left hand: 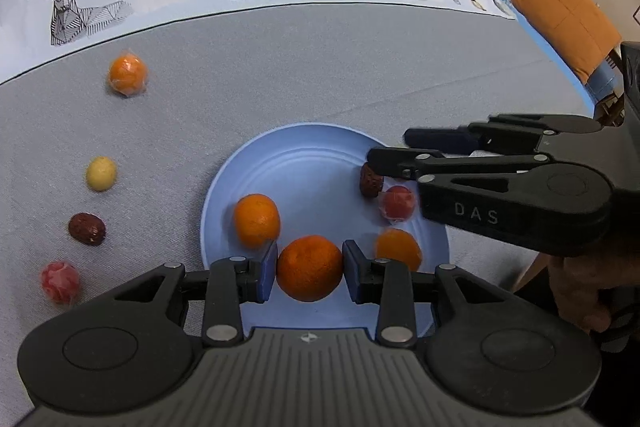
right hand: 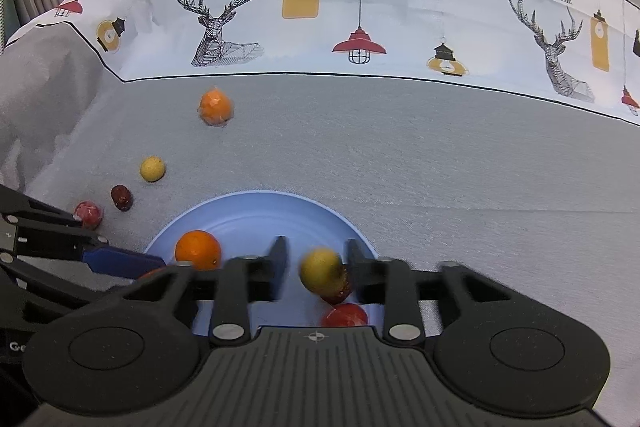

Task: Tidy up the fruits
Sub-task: 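Lower the orange and yellow fruit onto the blue plate and open both tools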

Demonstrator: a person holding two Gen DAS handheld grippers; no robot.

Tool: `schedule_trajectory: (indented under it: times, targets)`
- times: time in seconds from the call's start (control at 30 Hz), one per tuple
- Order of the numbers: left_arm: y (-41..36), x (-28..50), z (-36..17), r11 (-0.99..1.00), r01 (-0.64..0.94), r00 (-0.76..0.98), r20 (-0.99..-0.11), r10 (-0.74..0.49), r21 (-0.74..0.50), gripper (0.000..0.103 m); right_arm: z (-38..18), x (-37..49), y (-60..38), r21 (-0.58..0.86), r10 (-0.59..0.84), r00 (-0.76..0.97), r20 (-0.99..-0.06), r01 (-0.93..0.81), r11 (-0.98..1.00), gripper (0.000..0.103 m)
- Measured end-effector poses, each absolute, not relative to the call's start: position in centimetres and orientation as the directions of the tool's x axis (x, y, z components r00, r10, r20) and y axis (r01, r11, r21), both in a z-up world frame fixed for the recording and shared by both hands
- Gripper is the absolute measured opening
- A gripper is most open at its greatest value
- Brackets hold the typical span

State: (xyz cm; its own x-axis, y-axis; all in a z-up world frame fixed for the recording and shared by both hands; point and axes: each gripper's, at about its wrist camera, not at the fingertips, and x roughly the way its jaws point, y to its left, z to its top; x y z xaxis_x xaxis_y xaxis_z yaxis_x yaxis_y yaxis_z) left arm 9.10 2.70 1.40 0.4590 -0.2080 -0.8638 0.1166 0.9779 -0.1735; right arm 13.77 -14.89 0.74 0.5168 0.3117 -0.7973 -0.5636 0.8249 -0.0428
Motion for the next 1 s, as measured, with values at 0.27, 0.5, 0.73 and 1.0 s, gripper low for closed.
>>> schedule_trajectory:
  times: [0.27,0.5,0.73,1.0]
  targets:
    - [2.9,9.1,1.6,0.978,0.108,0.470,-0.858,-0.207,-0.177,0.045,0.9,13.9,-15.0,-0.052,0.299,0.533,-0.791,-0.546,0.836,0.053]
    - [3.0,9.0,1.9,0.979,0.100,0.483,-0.851,-0.206,-0.180,0.045,0.9,13.8,-14.9,-0.073,0.281,0.549,-0.787,-0.535,0.842,0.053]
    - [4.0,9.0,2.7,0.980,0.059,0.525,-0.829,-0.192,-0.190,0.040,0.9,13.7,-14.7,-0.110,0.257,0.580,-0.773,-0.521,0.846,0.053]
    - [12.3,7.9,5.5,0.900,-0.287,0.680,-0.732,-0.050,-0.329,0.009,1.6,14.2,-15.6,-0.078,0.256,0.612,-0.748,-0.465,0.882,0.053]
